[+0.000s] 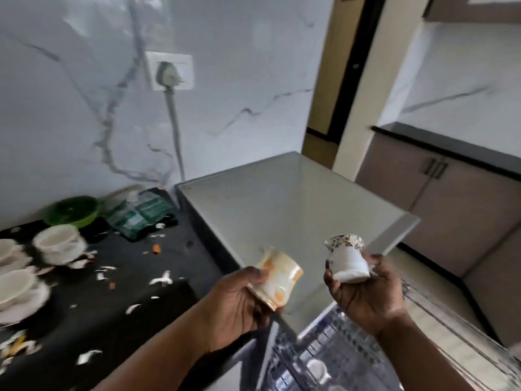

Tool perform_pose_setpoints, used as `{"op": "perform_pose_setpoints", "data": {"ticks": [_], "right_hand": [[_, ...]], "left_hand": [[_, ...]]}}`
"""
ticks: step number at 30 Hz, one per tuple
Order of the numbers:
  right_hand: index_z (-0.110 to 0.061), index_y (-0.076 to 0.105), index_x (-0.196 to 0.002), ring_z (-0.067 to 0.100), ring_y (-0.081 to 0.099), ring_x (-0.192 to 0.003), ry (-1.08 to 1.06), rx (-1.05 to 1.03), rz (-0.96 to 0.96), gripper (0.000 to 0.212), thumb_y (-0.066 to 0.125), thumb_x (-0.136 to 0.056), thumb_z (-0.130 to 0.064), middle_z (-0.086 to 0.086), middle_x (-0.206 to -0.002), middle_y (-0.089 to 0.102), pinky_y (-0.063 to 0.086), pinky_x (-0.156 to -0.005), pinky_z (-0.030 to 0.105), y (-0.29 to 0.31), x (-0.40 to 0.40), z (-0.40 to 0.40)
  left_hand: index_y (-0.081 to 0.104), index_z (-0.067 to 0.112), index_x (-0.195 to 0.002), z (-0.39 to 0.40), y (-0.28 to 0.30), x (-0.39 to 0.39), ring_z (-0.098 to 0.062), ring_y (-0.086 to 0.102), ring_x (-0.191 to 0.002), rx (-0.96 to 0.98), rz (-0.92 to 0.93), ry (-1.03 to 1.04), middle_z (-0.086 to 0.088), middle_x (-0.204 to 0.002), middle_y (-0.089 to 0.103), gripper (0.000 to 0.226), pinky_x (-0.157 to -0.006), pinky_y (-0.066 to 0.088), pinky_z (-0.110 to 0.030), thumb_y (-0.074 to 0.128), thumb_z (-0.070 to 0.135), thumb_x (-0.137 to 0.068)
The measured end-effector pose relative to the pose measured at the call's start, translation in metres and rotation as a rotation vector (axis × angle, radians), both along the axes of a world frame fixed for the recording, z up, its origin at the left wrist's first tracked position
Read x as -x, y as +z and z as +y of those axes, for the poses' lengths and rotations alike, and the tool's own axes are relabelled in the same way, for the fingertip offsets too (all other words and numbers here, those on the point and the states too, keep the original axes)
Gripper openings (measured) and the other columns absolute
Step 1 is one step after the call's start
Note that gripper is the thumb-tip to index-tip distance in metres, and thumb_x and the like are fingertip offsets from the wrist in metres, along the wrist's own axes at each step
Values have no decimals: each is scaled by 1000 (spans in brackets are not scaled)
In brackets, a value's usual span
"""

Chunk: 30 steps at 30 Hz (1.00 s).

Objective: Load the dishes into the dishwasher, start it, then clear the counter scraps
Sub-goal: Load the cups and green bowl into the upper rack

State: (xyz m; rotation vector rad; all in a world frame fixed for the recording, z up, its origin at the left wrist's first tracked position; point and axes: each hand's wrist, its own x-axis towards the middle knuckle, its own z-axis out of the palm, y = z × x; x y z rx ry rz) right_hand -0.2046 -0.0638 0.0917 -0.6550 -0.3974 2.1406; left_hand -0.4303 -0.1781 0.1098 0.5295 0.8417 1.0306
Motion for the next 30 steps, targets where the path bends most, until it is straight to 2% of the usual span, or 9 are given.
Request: {"op": "perform_pose_setpoints", "data": {"ticks": [4,8,11,14,18,22,24,28,30], "right_hand": [[-2,64,-106,30,62,-69,-82,113,-28,85,93,-30,-26,17,-95,62,57,-56,33,-41,-108,13],[1,63,-110,28,60,-59,-132,244,-127,92,96,-32,-34,22,-91,62,55,-48,31,-84,-185,20],[2,55,-118,30,61,-63,-145,336,-239,58,74,-73,-30,26,-96,64,58,-52,36,-114,-214,24],[3,52,-115,29,59,-62,-27,381,-488,50,69,-73,-19,26,-86,66,54,-49,32,-147,-217,32],[-5,39,-119,20,59,-57,176,209,-976,57,77,-80,-22,22,-101,63,49,-47,27,-199,-199,49],[-20,40,-123,21,63,-85,360,-134,-1297,71,83,-70,-38,8,-113,59,59,-69,41,-243,-163,78],[-23,40,-126,20,60,-92,425,-226,-1373,71,79,-72,-46,2,-114,55,57,-76,37,-252,-142,94],[-14,32,-135,19,48,-94,516,-329,-1444,80,73,-77,-50,10,-124,43,46,-74,28,-270,-99,122],[-9,27,-141,26,48,-104,578,-377,-1501,84,71,-81,-49,18,-138,34,45,-83,30,-278,-82,131]], "left_hand": [[49,12,-112,37,-25,-114,-20,59,-59,57,210,-158,-11,-79,62,76,-48,40,-23,78,29,-44],[51,11,-118,71,-73,-210,-9,61,-59,120,492,-296,-1,-75,67,73,-50,43,-18,83,30,-55],[49,1,-112,89,-123,-233,-5,53,-41,252,654,-154,6,-55,60,64,-42,38,-18,88,10,-62],[56,15,-99,100,-166,-221,-7,61,-59,316,936,52,7,-72,66,39,-53,45,-19,83,12,-71],[54,29,-114,106,-206,-192,-21,60,-97,261,1334,-50,2,-105,61,53,-82,50,-32,81,36,-69],[45,29,-137,117,-235,-181,-15,57,-101,74,1690,-269,5,-115,60,64,-82,42,-25,70,43,-80],[32,36,-146,125,-246,-182,-16,58,-107,39,1846,-394,3,-123,59,69,-85,44,-26,63,46,-85],[21,32,-150,149,-263,-183,-21,55,-117,195,1794,-527,-4,-135,52,69,-90,43,-28,59,33,-92],[22,23,-150,157,-268,-181,-22,49,-124,170,1786,-580,-7,-141,46,63,-95,38,-26,54,24,-96]]}}
